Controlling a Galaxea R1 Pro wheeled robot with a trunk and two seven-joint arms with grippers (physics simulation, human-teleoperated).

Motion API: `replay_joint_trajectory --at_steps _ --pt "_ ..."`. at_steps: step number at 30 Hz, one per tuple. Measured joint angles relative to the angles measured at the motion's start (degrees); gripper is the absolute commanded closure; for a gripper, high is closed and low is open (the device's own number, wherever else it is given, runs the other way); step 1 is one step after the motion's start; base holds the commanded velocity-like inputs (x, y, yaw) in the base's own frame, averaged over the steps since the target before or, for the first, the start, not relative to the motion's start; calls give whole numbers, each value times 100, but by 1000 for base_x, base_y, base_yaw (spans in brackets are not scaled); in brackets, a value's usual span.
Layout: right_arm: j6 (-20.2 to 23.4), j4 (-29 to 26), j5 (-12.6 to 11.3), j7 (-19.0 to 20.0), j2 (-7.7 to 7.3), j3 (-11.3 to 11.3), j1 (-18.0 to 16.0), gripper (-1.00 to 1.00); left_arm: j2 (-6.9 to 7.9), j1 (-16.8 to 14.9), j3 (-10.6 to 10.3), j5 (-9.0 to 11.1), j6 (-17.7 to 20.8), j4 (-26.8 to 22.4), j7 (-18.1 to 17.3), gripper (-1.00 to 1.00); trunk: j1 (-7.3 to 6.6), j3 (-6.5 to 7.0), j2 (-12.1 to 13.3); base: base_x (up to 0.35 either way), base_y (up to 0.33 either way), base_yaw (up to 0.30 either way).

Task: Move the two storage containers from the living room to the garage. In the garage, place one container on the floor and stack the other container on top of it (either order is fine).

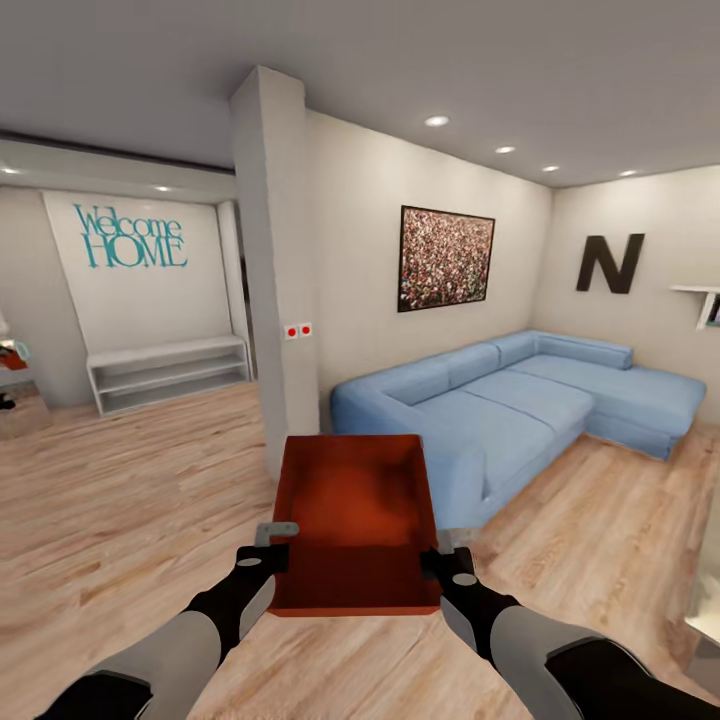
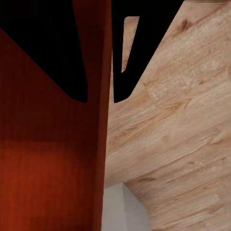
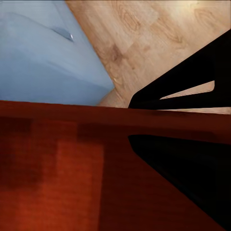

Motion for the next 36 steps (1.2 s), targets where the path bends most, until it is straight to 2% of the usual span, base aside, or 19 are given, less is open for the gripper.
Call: replay_joint_trajectory --at_steps 36 --pt "-1 1 -3 -2 0 3 0 100 -2 -1 -2 0 0 2 5 100 0 0 0 0 0 276"
